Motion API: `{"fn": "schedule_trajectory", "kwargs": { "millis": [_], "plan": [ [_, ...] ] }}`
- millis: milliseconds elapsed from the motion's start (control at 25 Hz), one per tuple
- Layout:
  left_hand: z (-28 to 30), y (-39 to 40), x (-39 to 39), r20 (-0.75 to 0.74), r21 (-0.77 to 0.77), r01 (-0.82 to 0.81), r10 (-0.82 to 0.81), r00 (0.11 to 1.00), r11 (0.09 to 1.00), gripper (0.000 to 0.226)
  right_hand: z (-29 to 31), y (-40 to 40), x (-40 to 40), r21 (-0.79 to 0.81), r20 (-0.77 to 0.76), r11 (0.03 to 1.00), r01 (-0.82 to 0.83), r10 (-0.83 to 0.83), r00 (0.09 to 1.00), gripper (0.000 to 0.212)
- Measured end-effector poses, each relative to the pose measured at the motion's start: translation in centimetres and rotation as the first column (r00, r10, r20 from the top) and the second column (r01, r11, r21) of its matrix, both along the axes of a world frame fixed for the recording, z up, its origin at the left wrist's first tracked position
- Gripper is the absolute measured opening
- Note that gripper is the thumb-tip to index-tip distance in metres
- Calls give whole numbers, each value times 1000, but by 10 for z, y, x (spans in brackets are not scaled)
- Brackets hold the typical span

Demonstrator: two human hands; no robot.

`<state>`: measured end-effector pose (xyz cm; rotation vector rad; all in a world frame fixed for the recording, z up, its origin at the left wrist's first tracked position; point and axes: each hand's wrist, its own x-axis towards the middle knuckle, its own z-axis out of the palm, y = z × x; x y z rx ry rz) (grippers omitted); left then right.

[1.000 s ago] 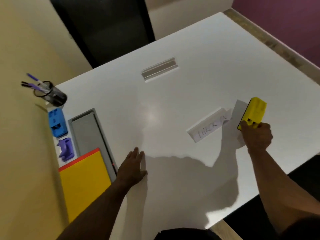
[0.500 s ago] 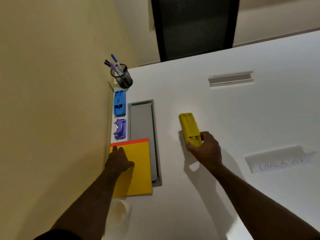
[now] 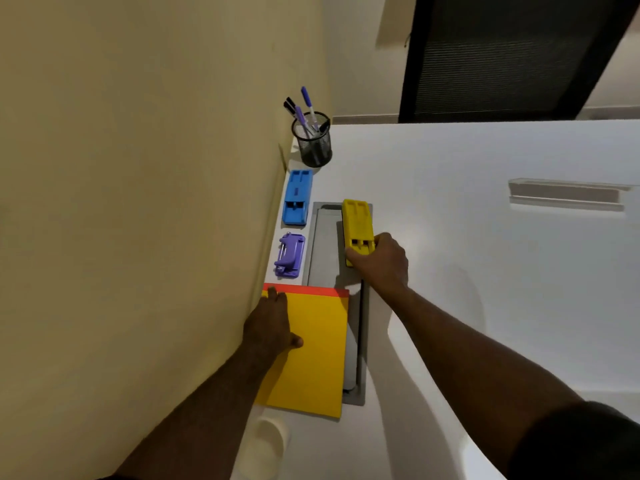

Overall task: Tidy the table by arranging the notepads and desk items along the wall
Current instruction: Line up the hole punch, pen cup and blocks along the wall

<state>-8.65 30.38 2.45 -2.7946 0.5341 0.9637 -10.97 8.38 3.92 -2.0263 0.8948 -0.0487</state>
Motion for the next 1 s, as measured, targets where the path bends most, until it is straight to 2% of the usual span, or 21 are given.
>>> {"fn": "schedule_trajectory", "kwargs": {
  "millis": [200, 400, 560, 840, 1000],
  "plan": [
    [-5, 3, -1, 7, -19, 1, -1, 1000, 1000, 115, -12, 11, 73, 3, 49, 1000, 23, -23, 999, 39],
    [-11, 8, -3, 20, -86, -27, 29, 999, 996, 112, -23, 19, 123, -76, 7, 996, 50, -50, 999, 57],
    [-11, 10, -4, 14, -106, -38, 40, 999, 994, 111, -26, 17, 143, -76, -27, 996, 36, -38, 999, 58],
    [-7, 9, -4, -15, -109, -43, 42, 999, 993, 111, -25, 18, 127, -96, -35, 995, 4, -8, 999, 64],
    [-5, 9, -3, -33, -72, -26, 24, 999, 997, 112, -25, 22, 69, -78, 70, 997, 29, -23, 997, 48]
  ]
}}
